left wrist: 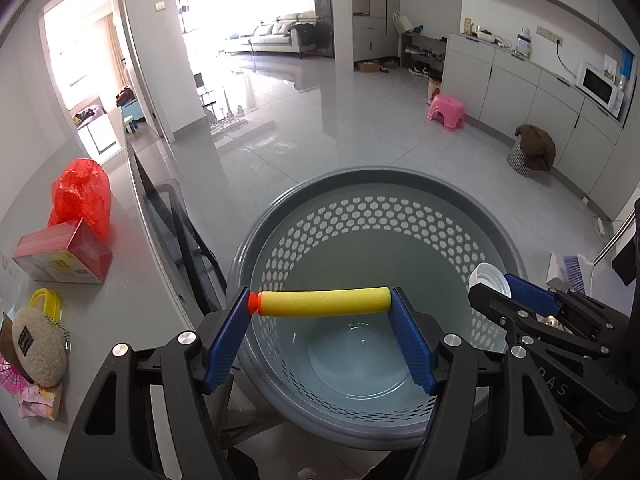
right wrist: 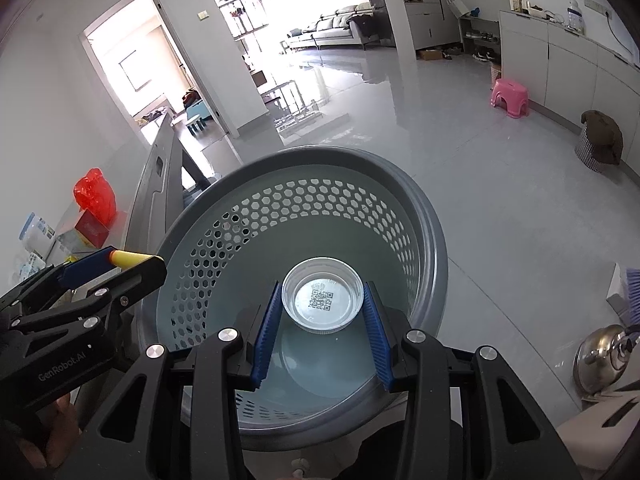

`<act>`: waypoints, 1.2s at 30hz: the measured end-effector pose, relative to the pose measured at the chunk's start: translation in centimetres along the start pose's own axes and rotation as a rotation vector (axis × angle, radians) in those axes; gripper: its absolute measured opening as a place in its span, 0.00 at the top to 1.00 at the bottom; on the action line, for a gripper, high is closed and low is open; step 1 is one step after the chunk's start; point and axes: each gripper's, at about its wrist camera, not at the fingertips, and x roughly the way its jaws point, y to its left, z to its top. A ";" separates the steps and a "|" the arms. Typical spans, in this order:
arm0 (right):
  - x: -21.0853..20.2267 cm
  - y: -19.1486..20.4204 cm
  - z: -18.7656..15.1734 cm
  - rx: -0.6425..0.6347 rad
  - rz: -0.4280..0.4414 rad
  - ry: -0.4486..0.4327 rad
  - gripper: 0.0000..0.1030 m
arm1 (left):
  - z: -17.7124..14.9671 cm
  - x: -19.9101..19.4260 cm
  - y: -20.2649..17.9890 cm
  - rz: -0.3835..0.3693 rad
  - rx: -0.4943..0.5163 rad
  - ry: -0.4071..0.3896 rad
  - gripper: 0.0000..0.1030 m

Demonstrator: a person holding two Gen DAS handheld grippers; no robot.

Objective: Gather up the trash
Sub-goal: 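Carry the dart and cap over the grey basket with both tools, then open both tools to drop the dart and cap into the basket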

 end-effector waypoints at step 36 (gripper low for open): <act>-3.5 -0.2 0.0 0.031 0.037 -0.078 0.35 | -0.7 -1.0 1.1 -0.016 -0.049 0.011 0.19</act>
